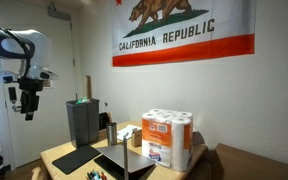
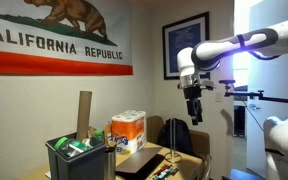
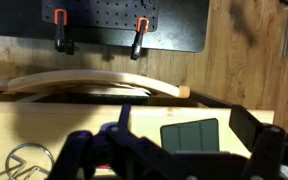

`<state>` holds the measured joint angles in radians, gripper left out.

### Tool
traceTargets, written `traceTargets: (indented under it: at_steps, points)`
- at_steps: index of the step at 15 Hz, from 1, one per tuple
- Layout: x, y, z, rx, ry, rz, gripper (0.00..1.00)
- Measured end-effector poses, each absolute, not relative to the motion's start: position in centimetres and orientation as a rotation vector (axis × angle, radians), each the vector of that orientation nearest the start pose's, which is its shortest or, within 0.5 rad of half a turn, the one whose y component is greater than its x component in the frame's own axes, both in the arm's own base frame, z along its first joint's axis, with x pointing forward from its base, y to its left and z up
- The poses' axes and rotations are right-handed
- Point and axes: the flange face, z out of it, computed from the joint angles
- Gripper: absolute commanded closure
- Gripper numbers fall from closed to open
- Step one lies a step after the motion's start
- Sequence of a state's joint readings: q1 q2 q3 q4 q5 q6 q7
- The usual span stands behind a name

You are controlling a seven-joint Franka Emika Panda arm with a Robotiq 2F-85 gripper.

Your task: Open the laptop

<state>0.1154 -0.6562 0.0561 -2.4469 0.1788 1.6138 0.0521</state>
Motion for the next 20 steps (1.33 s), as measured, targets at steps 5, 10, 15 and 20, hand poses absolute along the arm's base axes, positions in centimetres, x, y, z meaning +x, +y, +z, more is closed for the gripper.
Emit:
traceTargets:
  at_steps: [5, 10, 15, 20]
  points:
    - [32.5, 7.7, 51.0, -3.002, -0.122, 0.287, 0.00]
    - [32.9, 7.5, 48.8, -2.999, -0.124, 0.316, 0.00]
    - [34.9, 7.0, 40.3, -3.001, -0.162, 0.278, 0.00]
    - [37.9, 7.0, 32.5, -3.026, -0.169, 0.201, 0.00]
